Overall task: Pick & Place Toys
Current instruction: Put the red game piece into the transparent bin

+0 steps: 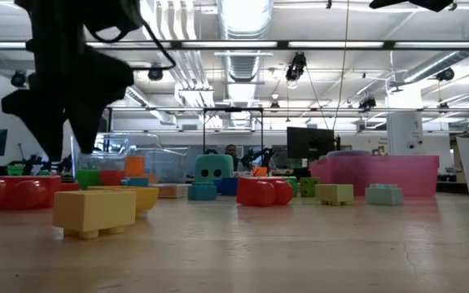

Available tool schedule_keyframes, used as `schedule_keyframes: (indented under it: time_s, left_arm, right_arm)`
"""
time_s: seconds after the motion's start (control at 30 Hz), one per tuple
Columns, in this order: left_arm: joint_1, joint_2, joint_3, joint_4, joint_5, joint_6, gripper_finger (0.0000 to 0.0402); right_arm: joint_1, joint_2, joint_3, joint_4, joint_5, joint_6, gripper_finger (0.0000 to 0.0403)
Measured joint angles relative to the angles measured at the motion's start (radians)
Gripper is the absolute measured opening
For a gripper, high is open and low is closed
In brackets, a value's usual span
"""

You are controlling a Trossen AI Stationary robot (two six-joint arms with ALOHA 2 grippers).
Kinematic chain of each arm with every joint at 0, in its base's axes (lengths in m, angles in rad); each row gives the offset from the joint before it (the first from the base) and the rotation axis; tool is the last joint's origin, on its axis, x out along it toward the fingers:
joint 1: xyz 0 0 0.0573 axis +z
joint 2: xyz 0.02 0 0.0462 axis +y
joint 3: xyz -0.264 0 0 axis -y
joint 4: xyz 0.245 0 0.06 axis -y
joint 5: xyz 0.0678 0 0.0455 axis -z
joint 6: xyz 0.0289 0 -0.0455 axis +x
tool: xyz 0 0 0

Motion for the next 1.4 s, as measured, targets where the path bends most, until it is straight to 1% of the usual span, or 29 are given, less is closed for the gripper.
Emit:
schedule_keyframes:
  time_s: [0.1,0.23,0.53,0.67,0.77,1.03,1.13,1.2,1.27,1.4]
  left_arm:
    - [0.000,0.000,-0.032,0.058,0.019,-0.001,0.0313]
    - [0.000,0.010,-0.048,0.080,0.016,-0.008,0.0313]
    - [0.000,0.123,-0.048,0.128,0.034,0.006,0.0313]
    - [0.000,0.139,-0.048,0.128,0.048,0.003,0.0309]
    - [0.000,0.140,-0.048,0.128,0.052,0.003,0.0284]
    - [0.004,0.140,-0.048,0.130,0.052,-0.012,0.0173]
    - [0.004,0.139,-0.052,0.135,0.053,-0.023,0.0145]
    - [0.004,0.137,-0.056,0.140,0.057,-0.024,0.0139]
    - [0.004,0.137,-0.057,0.141,0.059,-0.022,0.0141]
    - [0.004,0.138,-0.058,0.147,0.060,0.015,0.0171]
  right_arm:
    - [0.000,0.000,0.000,0.000,0.000,0.000,0.0384]
    - [0.000,0.000,0.001,0.000,0.000,0.000,0.0384]
    - [0.000,0.000,0.002,0.002,0.000,0.000,0.0384]
    - [0.000,0.000,0.002,0.014,0.000,0.000,0.0384]
    - [0.000,0.000,0.002,0.018,0.000,-0.005,0.0384]
    - [0.000,0.000,0.002,0.018,0.000,-0.016,0.0384]
    - [0.000,0.000,0.002,0.018,0.000,-0.018,0.0384]
    - [0.000,0.000,0.002,0.017,0.000,-0.019,0.0384]
    - [0.000,0.000,0.002,0.017,0.000,-0.019,0.0384]
    - [0.000,0.000,0.002,0.017,0.000,-0.019,0.0384]
